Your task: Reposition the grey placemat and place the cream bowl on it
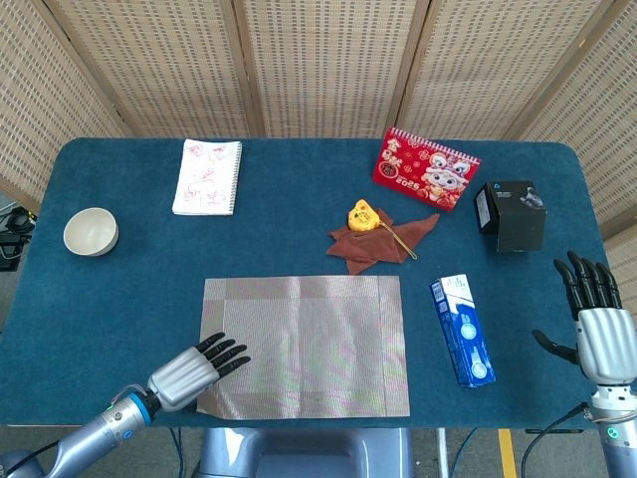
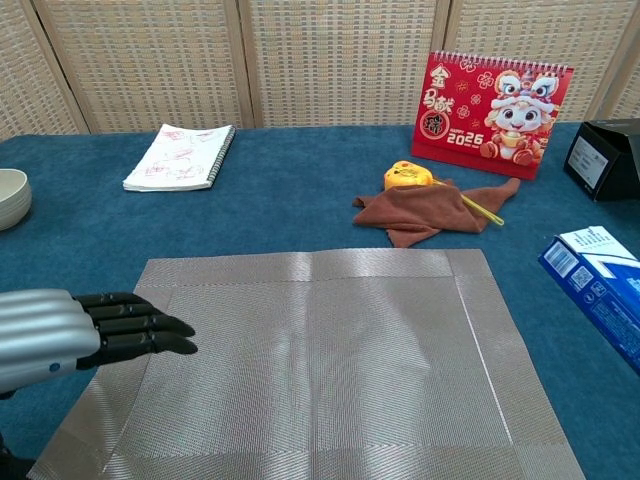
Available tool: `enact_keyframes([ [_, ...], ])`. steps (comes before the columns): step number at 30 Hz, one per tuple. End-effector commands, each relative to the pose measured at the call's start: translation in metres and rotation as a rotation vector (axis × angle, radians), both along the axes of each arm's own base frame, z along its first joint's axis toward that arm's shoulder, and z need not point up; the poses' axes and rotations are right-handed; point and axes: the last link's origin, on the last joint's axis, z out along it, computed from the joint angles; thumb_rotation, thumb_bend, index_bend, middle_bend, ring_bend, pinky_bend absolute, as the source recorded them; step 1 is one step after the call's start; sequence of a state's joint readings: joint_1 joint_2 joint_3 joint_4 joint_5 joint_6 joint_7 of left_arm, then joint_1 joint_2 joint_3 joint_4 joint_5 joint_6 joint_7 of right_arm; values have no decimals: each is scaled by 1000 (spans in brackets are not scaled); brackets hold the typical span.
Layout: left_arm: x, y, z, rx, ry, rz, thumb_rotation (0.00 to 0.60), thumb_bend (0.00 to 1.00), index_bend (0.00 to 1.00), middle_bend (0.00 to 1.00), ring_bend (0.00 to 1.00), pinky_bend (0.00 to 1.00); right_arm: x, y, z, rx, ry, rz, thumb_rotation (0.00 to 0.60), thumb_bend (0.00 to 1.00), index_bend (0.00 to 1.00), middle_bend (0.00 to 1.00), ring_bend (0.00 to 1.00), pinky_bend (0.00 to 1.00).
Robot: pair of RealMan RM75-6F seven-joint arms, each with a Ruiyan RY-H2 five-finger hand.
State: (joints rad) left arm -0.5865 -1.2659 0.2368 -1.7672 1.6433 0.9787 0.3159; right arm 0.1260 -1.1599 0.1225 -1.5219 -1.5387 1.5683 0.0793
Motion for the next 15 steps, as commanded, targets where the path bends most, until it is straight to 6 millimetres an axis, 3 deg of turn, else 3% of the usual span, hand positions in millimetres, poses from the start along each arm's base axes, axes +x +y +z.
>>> enact_keyframes([
  [1,2,7,17,63,-49,16,600,4,0,0,0,0,0,0,0,2,0,1,600,0,0,0,0,0],
  [9,-4,59,69,309,-168,131,600,3,0,0,0,0,2,2,-2,4,2,6,600,0,0,0,0,0],
  [15,-37,107,104,477,-188,300,600,4,0,0,0,0,2,3,-3,7,5,6,600,0,0,0,0,0],
])
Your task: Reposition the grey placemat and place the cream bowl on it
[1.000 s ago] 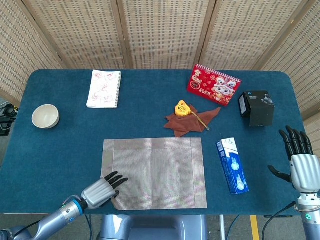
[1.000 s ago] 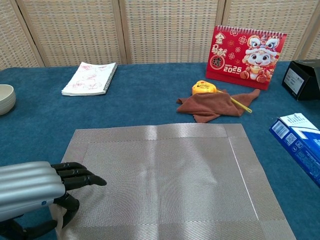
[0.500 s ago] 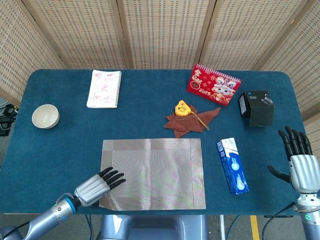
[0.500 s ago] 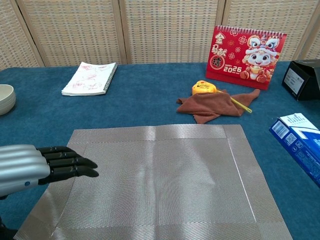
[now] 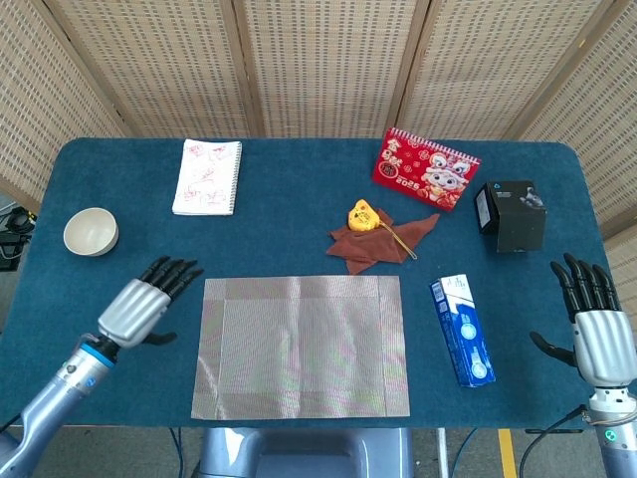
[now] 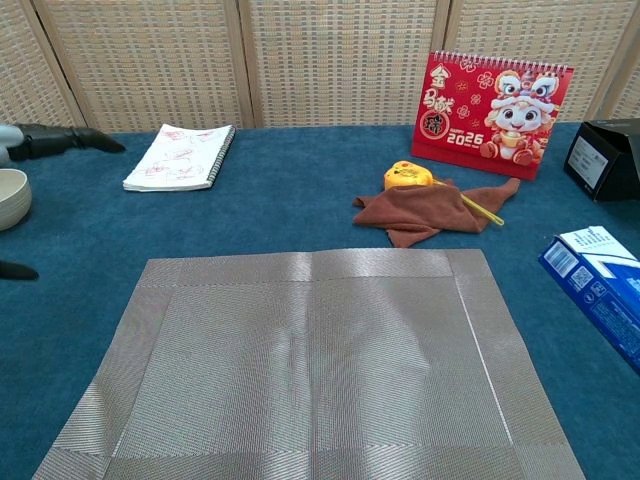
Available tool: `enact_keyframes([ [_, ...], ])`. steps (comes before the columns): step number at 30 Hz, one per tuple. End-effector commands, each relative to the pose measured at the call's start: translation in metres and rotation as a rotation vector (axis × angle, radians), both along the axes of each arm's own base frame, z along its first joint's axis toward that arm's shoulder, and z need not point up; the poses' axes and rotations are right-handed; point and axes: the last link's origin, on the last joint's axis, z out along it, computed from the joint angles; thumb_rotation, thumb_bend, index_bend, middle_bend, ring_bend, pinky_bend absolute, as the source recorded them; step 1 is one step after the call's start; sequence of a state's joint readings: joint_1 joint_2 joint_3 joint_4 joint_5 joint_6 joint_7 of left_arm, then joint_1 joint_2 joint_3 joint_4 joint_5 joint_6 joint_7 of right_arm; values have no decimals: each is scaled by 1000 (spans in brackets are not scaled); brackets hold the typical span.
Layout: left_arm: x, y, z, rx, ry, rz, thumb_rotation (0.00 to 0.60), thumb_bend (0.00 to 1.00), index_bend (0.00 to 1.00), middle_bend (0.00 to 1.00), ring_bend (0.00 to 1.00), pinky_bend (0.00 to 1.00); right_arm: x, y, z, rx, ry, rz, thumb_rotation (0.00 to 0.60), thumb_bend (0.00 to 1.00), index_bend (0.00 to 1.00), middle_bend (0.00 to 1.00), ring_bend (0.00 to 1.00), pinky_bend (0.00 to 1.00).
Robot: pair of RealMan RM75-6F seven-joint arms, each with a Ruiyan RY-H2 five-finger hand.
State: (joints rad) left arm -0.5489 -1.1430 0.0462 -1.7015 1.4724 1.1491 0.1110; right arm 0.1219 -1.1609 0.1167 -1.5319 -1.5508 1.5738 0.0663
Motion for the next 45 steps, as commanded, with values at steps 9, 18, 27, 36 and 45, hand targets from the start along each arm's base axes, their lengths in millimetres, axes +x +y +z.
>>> enact_keyframes([
  [9,-100,80,51,252,-1,375,600,10,7,0,0,0,0,0,-2,8,3,-1,600,0,0,0,0,0],
  [18,-174,114,48,282,34,639,600,33,125,0,0,0,-2,-2,-4,13,10,-10,600,0,0,0,0,0],
  [27,-195,117,30,236,2,738,600,70,216,0,0,0,-4,-4,-8,17,23,-24,600,0,0,0,0,0],
  [36,-191,126,15,224,0,713,600,134,332,0,0,0,-6,-5,-9,18,30,-31,600,0,0,0,0,0],
  [45,-184,132,7,224,20,673,600,432,610,0,0,0,-7,-6,-10,22,30,-36,600,0,0,0,0,0],
])
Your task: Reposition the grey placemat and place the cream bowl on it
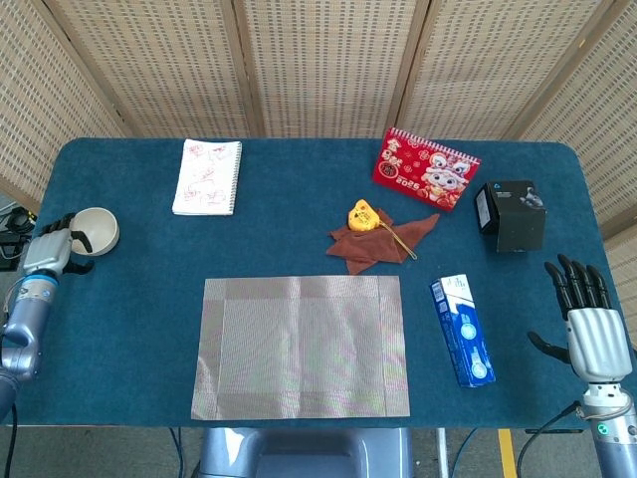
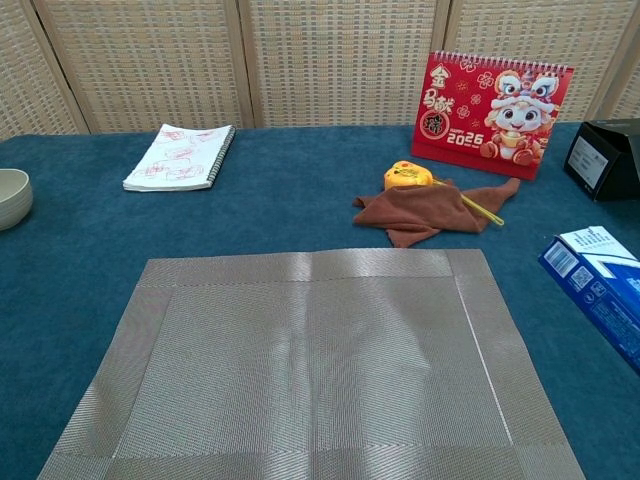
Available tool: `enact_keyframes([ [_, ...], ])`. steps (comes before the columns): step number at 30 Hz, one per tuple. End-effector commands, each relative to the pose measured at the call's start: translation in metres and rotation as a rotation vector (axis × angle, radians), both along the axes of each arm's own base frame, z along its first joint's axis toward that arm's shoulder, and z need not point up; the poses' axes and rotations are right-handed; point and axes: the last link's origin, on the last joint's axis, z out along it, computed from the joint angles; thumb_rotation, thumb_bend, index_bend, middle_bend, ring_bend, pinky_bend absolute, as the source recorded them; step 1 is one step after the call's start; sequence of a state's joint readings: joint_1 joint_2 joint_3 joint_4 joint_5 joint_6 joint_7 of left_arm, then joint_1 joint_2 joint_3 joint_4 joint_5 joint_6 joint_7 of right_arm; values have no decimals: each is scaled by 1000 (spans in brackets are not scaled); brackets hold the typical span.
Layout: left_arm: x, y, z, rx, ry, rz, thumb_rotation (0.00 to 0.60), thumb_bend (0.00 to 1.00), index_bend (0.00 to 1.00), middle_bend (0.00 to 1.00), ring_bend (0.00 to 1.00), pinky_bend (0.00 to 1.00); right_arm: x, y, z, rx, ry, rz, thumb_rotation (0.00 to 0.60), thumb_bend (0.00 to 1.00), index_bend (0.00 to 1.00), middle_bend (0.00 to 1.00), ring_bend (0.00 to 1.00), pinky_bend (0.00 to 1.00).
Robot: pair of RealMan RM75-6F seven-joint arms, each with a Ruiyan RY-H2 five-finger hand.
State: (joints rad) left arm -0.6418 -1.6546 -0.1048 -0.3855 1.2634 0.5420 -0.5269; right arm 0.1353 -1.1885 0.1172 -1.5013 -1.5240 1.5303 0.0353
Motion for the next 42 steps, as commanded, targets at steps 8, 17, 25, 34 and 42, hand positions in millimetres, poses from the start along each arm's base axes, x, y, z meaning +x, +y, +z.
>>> enact_keyframes([
  [8,11,3,4,38,-3,-86,600,502,675,0,0,0,0,0,1,1,-9,2,600,0,0,0,0,0],
  [17,79,0,-1,1,-51,-434,600,502,678,0,0,0,2,1,1,3,-16,10,600,0,0,0,0,0],
  [25,197,-52,-47,-265,-116,-845,600,502,677,0,0,0,2,1,2,0,-19,10,600,0,0,0,0,0],
  [34,244,-96,-83,-468,-57,-965,600,504,678,0,0,0,0,2,6,-7,-28,4,600,0,0,0,0,0],
  [42,249,-110,-111,-557,-4,-980,600,505,677,0,0,0,0,2,9,-12,-35,5,600,0,0,0,0,0],
])
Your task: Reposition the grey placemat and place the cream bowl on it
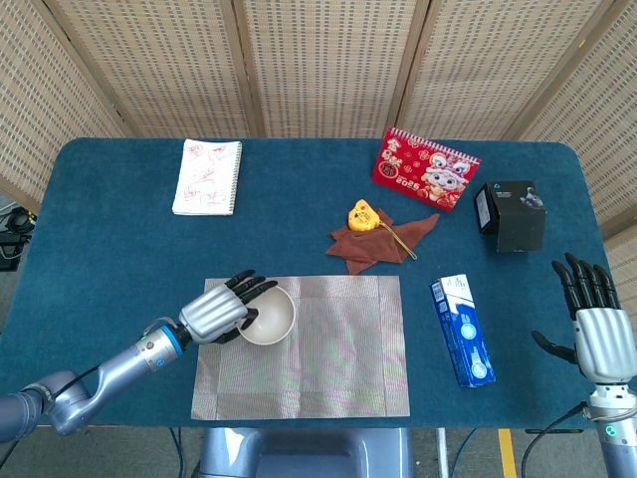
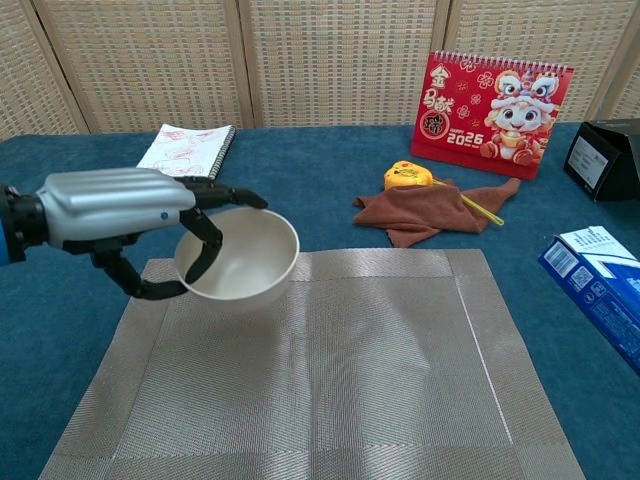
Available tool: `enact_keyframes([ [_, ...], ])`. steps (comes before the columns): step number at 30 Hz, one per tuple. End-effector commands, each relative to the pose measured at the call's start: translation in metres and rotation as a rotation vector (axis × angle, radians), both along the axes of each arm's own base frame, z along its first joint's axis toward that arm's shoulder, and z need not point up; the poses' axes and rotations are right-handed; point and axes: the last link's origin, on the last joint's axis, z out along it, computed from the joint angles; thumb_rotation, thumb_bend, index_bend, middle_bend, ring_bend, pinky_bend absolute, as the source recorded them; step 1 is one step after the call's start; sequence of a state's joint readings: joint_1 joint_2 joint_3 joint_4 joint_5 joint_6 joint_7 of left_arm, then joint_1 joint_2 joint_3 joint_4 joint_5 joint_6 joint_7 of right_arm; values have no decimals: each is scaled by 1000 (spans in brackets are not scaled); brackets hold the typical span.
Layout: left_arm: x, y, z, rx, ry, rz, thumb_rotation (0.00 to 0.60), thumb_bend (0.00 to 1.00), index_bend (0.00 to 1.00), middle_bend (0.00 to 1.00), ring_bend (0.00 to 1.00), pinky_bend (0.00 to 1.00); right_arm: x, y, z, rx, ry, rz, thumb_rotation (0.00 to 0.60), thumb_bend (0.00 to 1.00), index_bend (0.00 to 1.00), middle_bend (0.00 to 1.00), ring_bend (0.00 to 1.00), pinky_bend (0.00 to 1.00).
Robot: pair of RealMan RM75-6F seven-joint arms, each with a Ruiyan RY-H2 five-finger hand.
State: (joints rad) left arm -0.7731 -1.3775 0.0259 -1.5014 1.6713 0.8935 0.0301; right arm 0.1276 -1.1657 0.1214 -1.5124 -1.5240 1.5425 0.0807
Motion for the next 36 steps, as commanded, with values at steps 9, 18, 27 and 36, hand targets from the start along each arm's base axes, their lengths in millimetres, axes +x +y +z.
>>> enact_keyframes([
  [9,14,-19,-36,-94,-10,-9,600,505,677,0,0,0,0,0,1,-1,0,-1,600,0,0,0,0,0],
  [18,16,-20,-47,-94,32,-21,600,180,75,0,0,0,-1,-1,3,-6,-6,-2,600,0,0,0,0,0],
  [27,23,-16,-24,-45,-36,-7,600,0,0,0,0,0,0,1,4,-4,-8,5,600,0,0,0,0,0],
  [36,4,13,66,288,-189,111,600,0,0,0,0,0,2,3,6,-8,-9,12,600,0,0,0,0,0],
])
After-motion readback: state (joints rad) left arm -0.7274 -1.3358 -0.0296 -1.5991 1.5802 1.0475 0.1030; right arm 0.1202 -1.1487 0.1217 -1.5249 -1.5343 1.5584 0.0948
